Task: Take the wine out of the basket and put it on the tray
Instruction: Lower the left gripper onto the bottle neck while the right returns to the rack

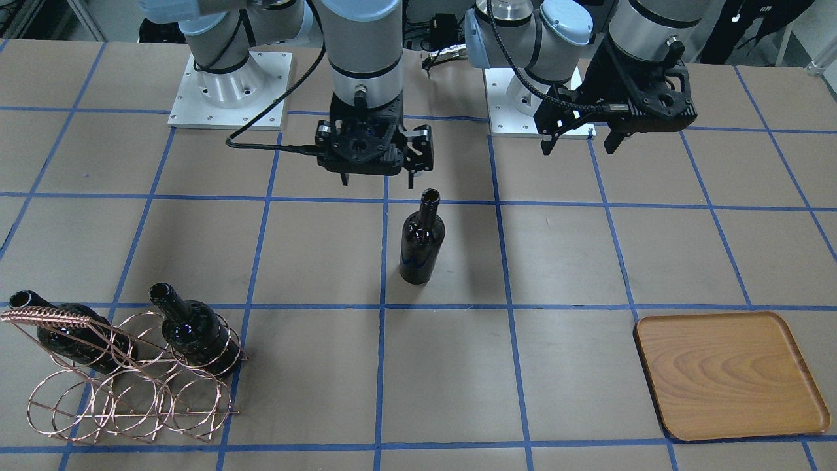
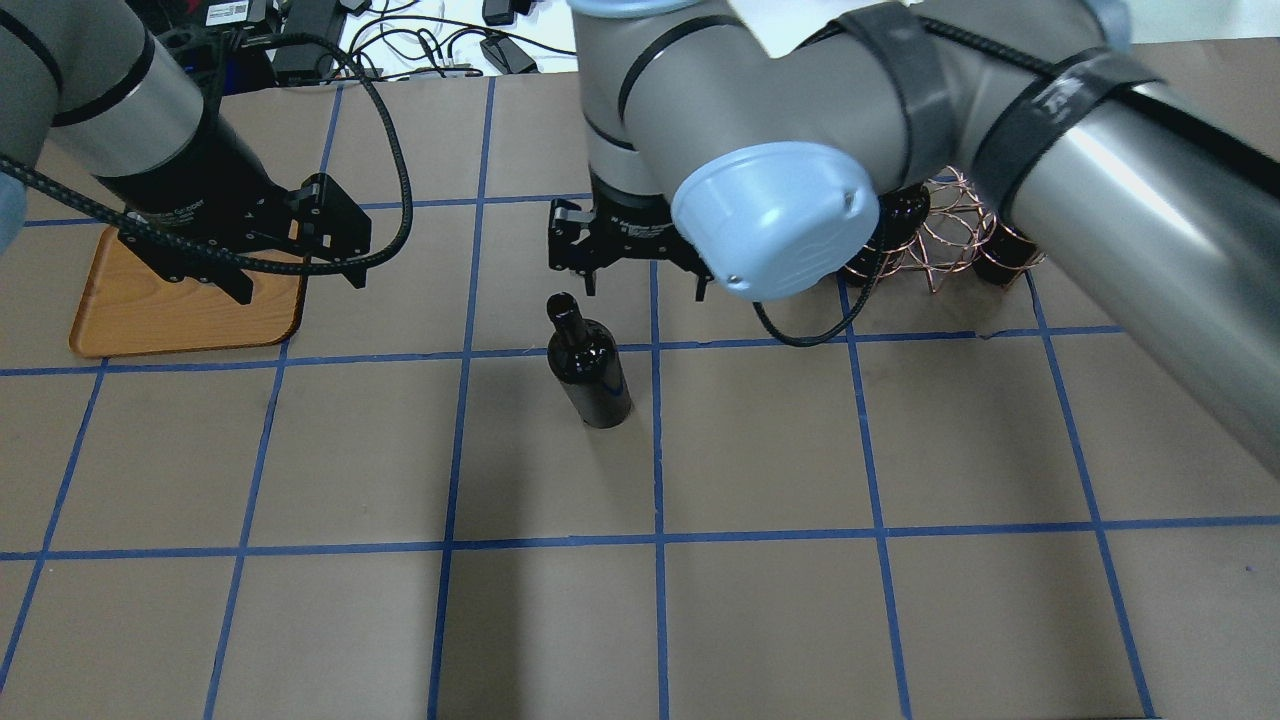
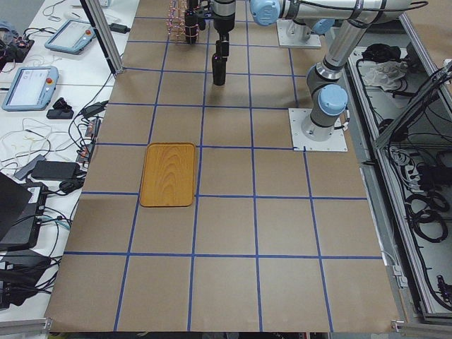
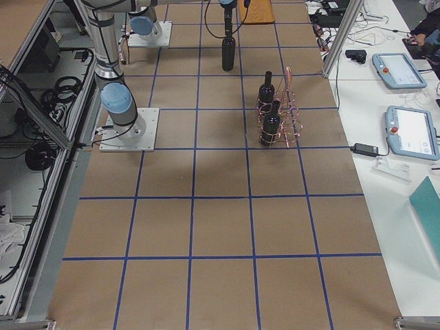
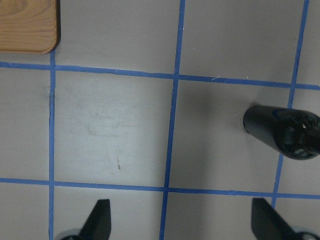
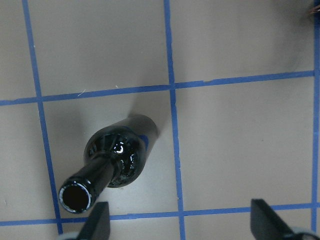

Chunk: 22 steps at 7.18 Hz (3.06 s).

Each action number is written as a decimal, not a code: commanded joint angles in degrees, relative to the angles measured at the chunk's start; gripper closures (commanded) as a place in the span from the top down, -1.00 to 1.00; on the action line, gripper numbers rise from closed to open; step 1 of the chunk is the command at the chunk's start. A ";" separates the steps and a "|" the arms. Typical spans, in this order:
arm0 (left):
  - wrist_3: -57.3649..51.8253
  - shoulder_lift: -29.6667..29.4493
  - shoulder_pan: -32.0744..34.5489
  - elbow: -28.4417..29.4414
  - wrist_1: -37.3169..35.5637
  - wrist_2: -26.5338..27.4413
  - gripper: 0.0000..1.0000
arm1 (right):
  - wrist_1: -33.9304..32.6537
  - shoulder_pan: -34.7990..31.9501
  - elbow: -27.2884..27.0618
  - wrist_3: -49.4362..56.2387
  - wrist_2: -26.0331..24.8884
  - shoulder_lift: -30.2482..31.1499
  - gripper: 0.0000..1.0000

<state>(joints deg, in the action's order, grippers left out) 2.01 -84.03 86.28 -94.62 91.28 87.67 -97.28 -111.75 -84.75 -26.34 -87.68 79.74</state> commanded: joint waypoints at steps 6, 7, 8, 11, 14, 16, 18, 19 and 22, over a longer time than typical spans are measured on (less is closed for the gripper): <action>15.72 -10.87 19.16 2.50 -10.41 2.86 1.00 | 5.43 16.38 -0.42 25.11 -3.37 5.34 1.00; 17.23 -12.98 20.06 2.94 -10.42 2.08 1.00 | 5.43 17.26 -0.42 25.37 -3.20 5.43 1.00; 17.68 -13.96 20.25 3.38 -11.03 1.98 1.00 | 5.61 18.31 -0.42 25.29 -3.46 5.60 1.00; 20.40 -17.20 21.91 2.87 -11.12 -0.48 1.00 | 5.96 20.68 -1.56 25.90 -2.85 5.69 1.00; 20.32 -18.45 23.50 2.77 -11.04 -0.13 1.00 | 6.93 22.10 -1.56 26.52 -3.37 6.22 1.00; 20.05 -17.75 23.32 2.69 -11.03 0.14 0.96 | 7.01 22.10 -1.56 26.43 -3.03 6.40 1.00; 20.67 -17.83 23.32 2.33 -12.25 0.05 0.73 | 9.38 22.10 -1.56 26.43 -2.76 8.40 1.00; 20.32 -17.40 23.24 2.33 -12.44 0.22 0.66 | 10.35 22.10 -1.56 26.43 -2.67 10.16 1.00; 20.32 -17.92 23.24 1.90 -12.44 0.22 0.11 | 10.71 22.10 -1.74 26.69 -3.37 10.26 1.00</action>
<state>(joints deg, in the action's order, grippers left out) 22.22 -101.90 109.52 -92.56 78.83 87.90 -86.82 -89.65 -86.43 0.25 -90.77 89.89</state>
